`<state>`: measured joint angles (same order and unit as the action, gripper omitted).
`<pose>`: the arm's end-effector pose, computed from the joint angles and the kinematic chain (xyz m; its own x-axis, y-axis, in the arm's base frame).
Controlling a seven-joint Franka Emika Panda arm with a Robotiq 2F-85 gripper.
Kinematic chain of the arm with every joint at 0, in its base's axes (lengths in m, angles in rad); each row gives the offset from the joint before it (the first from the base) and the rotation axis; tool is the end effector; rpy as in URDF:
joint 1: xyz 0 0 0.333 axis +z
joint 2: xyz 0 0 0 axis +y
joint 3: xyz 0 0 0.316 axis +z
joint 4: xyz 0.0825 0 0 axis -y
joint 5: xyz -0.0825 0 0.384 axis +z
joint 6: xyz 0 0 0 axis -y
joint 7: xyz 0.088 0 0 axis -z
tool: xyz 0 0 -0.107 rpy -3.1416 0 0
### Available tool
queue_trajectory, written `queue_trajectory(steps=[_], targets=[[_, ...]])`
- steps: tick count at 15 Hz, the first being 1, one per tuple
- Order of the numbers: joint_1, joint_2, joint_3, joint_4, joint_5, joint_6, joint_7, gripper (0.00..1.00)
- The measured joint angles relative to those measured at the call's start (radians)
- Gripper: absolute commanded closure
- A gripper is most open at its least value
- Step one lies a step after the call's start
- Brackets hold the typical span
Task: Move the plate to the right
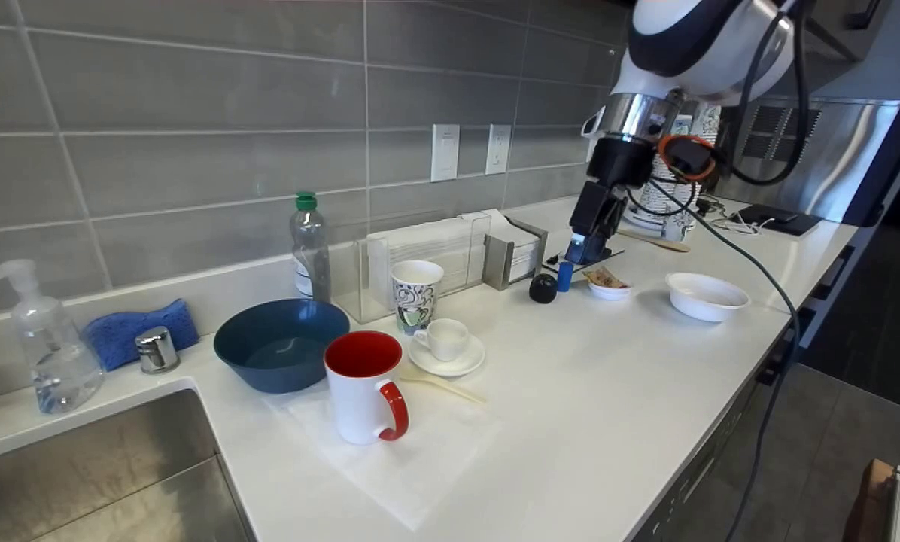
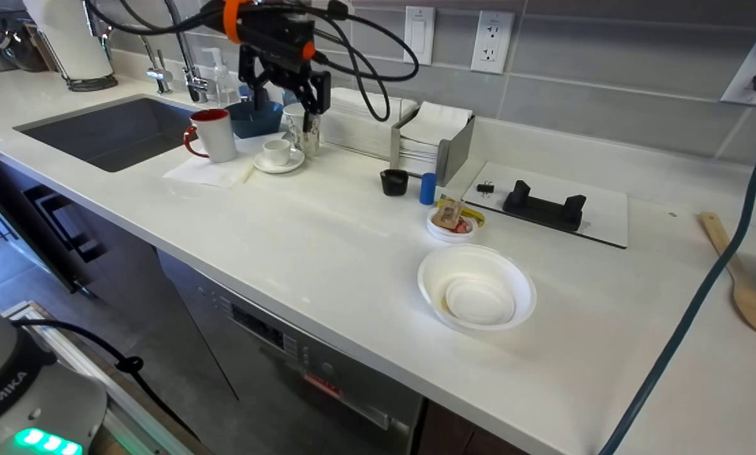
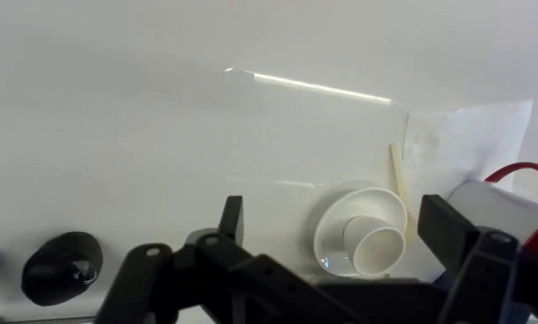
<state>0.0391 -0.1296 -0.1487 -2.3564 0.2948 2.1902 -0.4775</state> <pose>0.4788 -0.0424 0.3788 0.9811 0.1838 0.0599 0.1930 -0.9492 -0.2485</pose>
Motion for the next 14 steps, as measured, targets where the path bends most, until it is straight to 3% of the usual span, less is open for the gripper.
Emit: queue_trajectory(steps=[6, 14], targets=[[-0.021, 0.256, 0.041, 0.128, 0.256, 0.016, -0.217, 0.0], [-0.139, 0.502, 0.151, 0.314, 0.364, -0.009, -0.308, 0.0]])
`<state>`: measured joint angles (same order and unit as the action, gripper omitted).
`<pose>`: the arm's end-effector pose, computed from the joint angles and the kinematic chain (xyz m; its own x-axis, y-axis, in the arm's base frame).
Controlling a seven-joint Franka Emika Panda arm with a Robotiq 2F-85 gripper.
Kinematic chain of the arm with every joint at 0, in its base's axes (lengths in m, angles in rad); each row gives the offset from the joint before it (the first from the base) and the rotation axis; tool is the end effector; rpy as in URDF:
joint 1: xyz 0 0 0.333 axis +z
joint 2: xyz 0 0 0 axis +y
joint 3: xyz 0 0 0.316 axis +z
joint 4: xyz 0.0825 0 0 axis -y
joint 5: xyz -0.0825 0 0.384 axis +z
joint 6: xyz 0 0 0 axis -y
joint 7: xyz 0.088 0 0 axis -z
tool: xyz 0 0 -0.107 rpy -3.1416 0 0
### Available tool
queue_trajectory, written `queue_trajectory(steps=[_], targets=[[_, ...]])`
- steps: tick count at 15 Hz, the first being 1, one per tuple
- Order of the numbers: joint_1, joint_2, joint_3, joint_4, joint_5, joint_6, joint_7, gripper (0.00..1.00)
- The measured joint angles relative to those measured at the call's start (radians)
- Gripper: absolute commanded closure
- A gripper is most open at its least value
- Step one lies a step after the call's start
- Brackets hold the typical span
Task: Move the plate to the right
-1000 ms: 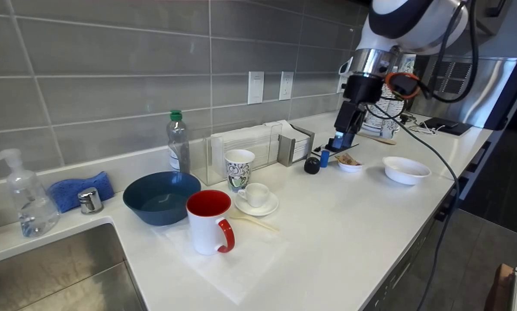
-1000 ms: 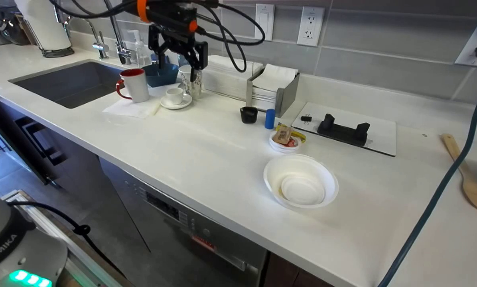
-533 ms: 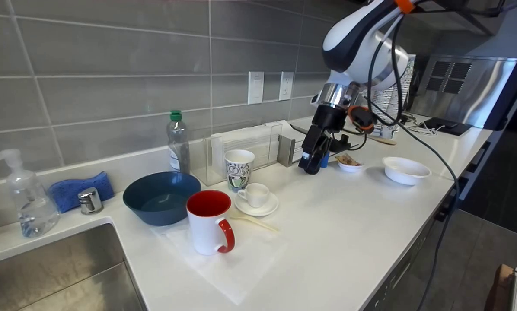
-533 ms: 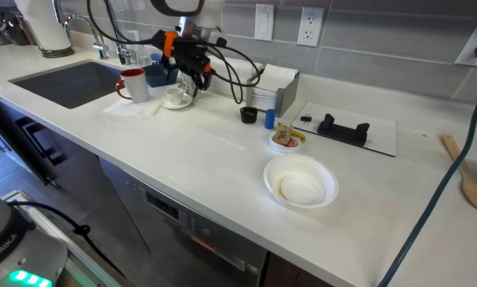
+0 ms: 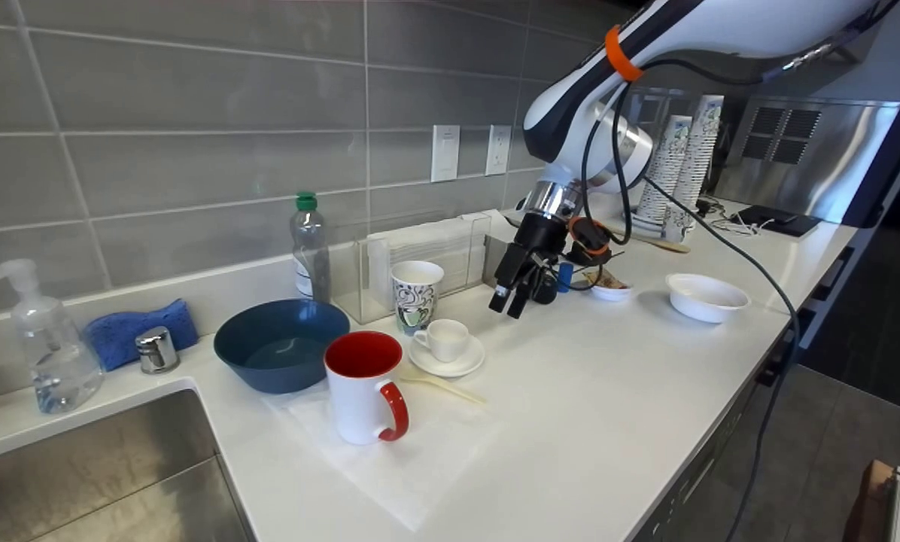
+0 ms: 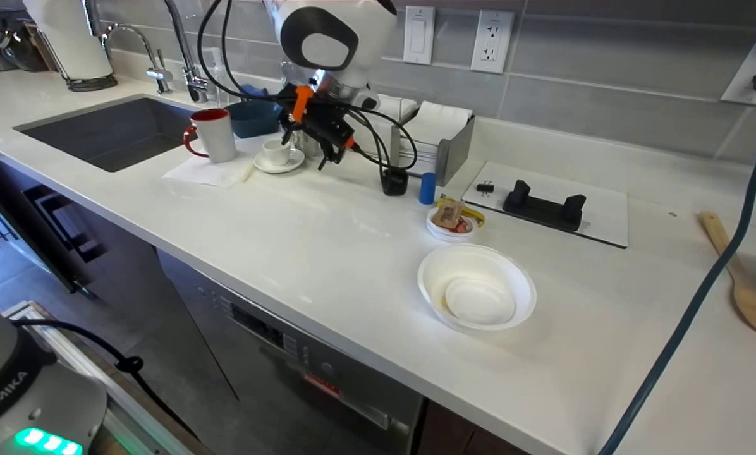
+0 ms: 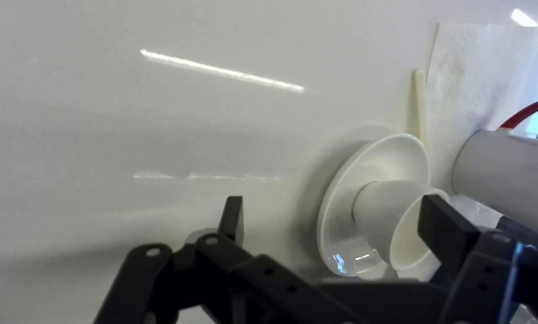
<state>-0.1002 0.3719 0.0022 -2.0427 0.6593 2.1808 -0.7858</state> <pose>0.5747 -0.0336 0.2461 0.9739 0.2167 0.0681 0.2207 -0.8322 -0.5087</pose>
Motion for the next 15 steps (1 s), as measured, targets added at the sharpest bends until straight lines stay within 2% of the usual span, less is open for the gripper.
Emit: queue_trajectory(steps=[4, 15], targets=[[-0.005, 0.07, 0.026, 0.057, -0.007, -0.003, -0.002, 0.0], [-0.031, 0.097, 0.054, 0.067, 0.009, 0.014, -0.003, 0.0]])
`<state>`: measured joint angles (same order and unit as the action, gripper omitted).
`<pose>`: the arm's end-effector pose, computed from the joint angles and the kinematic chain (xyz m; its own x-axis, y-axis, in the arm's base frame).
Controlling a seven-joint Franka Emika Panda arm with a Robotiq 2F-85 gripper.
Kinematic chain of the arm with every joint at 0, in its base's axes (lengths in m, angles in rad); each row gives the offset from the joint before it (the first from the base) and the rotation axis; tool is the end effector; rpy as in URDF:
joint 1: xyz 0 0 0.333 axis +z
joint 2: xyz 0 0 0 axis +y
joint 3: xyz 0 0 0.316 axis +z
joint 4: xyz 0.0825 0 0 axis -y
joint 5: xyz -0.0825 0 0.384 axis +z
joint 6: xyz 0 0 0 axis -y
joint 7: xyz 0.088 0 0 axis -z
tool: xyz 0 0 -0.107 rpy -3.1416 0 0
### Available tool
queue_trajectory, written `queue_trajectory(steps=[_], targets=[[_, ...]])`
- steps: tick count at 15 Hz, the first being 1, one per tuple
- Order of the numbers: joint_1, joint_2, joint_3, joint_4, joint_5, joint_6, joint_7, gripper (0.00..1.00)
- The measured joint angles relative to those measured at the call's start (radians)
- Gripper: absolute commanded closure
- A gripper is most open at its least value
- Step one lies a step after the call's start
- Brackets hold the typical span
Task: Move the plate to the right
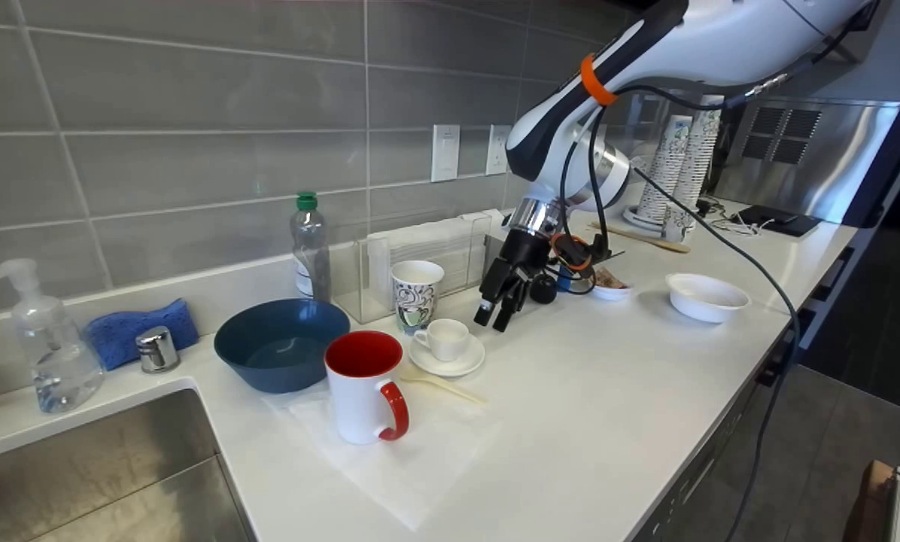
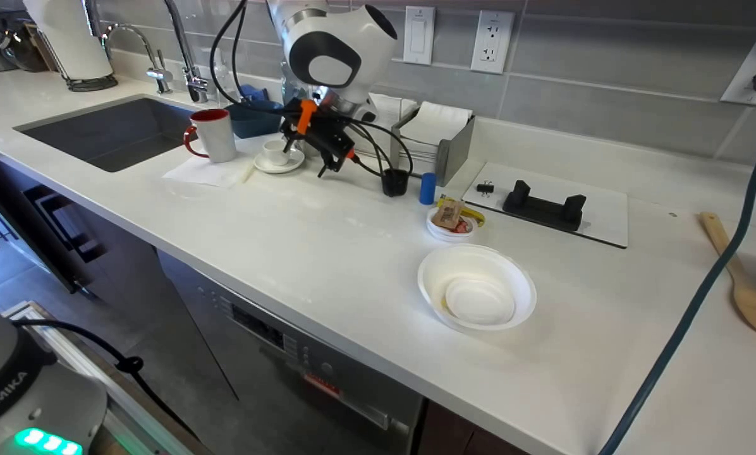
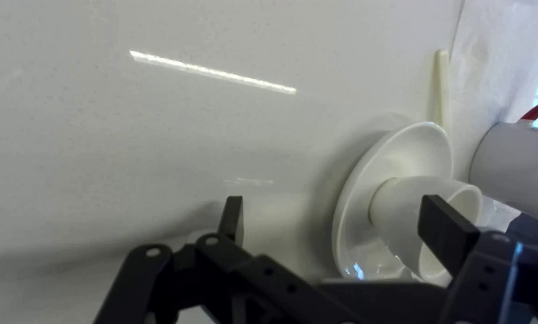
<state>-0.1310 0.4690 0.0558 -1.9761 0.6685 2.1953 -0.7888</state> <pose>0.5909 -0.0232 0.2164 0.9733 0.2218 0.0592 0.2187 -0.8174 -0.5330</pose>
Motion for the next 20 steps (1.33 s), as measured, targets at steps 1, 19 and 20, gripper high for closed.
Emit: queue_trajectory(steps=[1, 19, 20], targets=[[-0.005, 0.006, 0.003, 0.0, 0.005, 0.004, -0.002, 0.0], [-0.032, 0.099, 0.057, 0.084, 0.081, 0.009, -0.049, 0.6], [-0.032, 0.102, 0.06, 0.088, 0.081, 0.009, -0.049, 0.61]])
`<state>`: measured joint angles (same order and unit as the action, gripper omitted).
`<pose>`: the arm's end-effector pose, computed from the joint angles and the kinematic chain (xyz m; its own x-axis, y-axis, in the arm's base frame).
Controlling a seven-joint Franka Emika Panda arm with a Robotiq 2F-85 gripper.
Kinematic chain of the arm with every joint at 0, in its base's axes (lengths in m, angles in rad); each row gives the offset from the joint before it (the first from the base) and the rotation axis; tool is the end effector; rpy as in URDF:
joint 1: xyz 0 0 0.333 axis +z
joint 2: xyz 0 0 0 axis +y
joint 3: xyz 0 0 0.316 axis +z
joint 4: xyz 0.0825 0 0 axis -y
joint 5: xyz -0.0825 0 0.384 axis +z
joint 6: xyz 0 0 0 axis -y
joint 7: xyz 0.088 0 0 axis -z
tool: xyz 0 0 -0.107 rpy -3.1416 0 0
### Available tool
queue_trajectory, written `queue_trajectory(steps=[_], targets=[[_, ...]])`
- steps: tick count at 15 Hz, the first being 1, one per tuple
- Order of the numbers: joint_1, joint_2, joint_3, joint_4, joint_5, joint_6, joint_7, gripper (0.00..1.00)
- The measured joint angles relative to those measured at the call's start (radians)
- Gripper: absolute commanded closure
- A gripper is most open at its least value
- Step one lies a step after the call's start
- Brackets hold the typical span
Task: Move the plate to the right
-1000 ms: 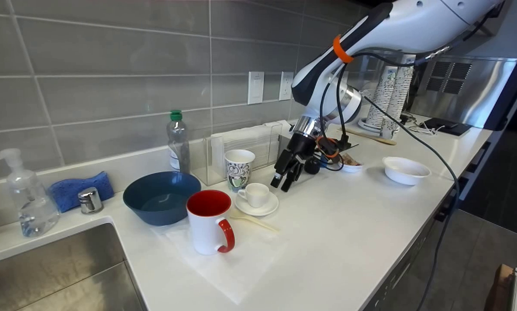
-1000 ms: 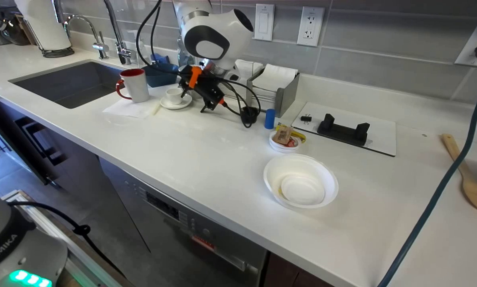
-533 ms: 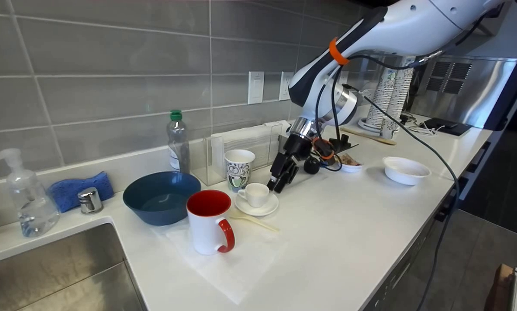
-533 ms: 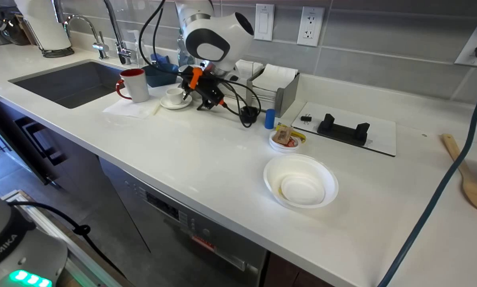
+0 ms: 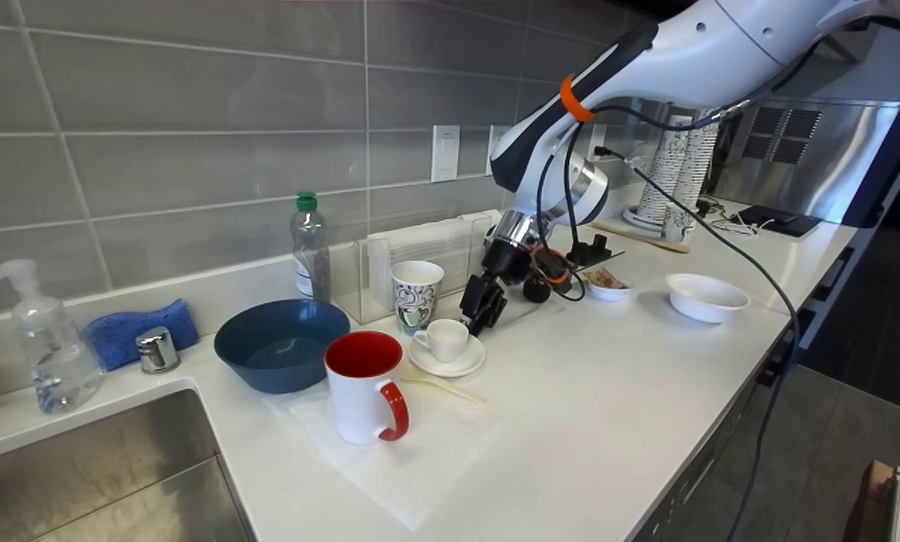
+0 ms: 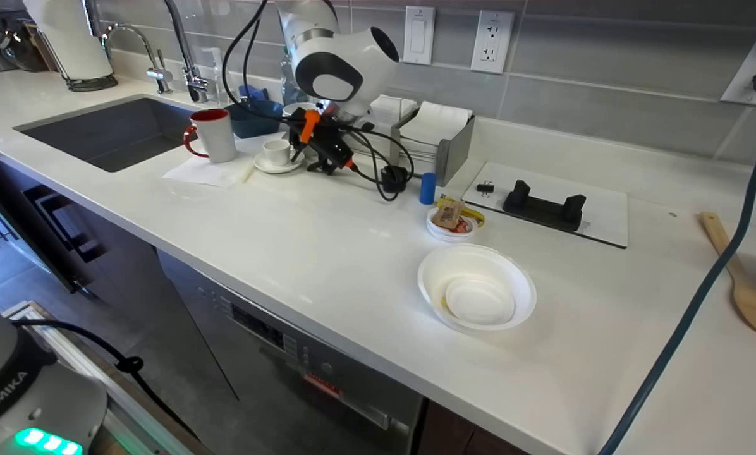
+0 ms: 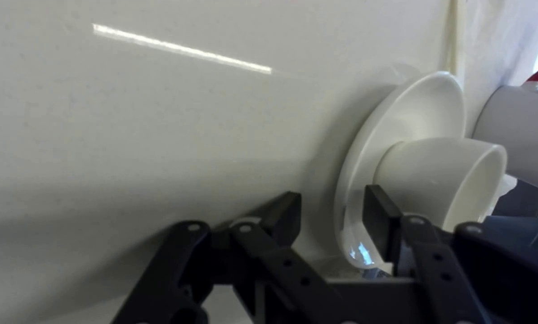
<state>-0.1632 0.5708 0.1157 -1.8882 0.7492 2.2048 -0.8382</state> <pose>0.6130 -0.0082 0.1921 0.9732 0.2051 0.1042 0.2262 -0.7705 -0.5960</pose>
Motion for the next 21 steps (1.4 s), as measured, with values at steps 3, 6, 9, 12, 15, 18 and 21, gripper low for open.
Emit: queue_trajectory(steps=[3, 6, 9, 12, 15, 18, 21], targets=[[0.003, 0.007, 0.005, 0.01, 0.0, 0.0, 0.0, 0.64], [0.01, 0.01, 0.008, 0.013, 0.0, 0.0, 0.002, 0.72], [0.019, 0.013, 0.011, 0.014, -0.002, 0.0, 0.005, 0.84], [0.027, 0.015, 0.011, 0.014, -0.002, 0.001, 0.008, 0.96], [0.027, 0.01, 0.013, 0.017, -0.002, -0.005, 0.013, 0.99], [0.026, 0.008, 0.015, 0.017, -0.001, -0.006, 0.014, 0.98], [0.024, 0.008, 0.015, 0.017, 0.0, -0.009, 0.014, 0.98]])
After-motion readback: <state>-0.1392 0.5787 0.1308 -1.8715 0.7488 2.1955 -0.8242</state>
